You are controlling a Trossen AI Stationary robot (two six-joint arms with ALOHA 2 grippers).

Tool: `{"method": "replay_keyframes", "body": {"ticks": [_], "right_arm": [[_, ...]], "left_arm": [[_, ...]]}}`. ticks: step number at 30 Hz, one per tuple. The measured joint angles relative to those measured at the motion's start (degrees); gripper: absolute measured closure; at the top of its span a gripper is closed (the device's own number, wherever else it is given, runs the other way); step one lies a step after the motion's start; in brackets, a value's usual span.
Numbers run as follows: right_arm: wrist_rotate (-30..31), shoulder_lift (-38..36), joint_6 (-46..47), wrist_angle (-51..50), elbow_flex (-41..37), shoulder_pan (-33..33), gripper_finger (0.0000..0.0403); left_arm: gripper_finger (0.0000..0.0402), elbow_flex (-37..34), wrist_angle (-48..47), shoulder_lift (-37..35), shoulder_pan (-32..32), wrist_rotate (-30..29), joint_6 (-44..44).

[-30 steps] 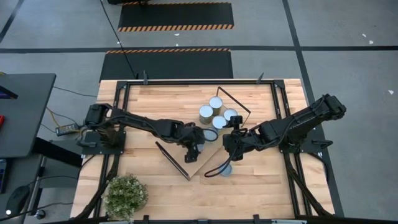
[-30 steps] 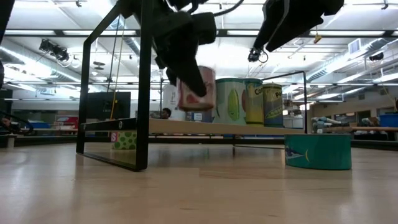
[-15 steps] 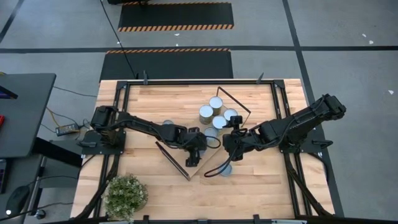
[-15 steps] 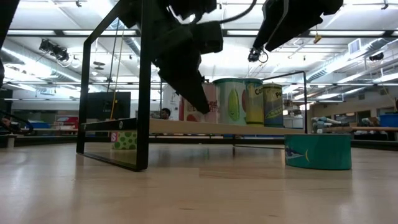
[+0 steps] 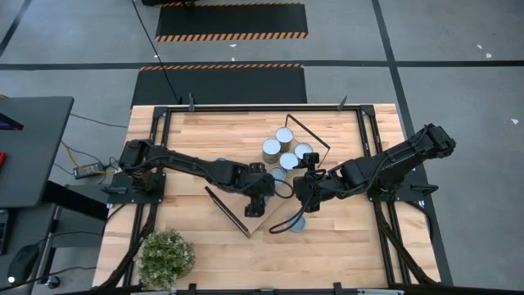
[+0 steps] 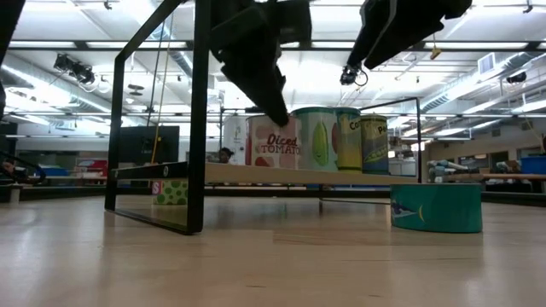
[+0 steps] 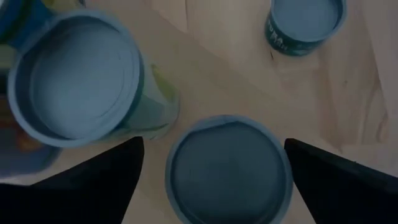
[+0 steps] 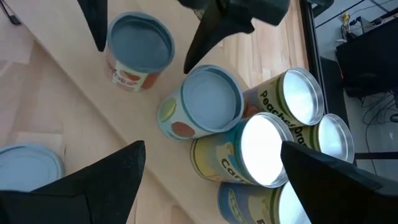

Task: Pick and place cans onto a shelf
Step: Put the red fruit can on the shelf

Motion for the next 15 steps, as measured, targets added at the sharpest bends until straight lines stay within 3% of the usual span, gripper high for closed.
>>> {"method": "replay_keyframes", "body": {"ticks": [15], "right_arm": [[-2.6,0.0,2.5,-1.9,0.0,0.7,0.0021]], "left_arm": [[0.0015,0.8,-4.5,-2.0,-3.5,-8.2,0.5]]}}
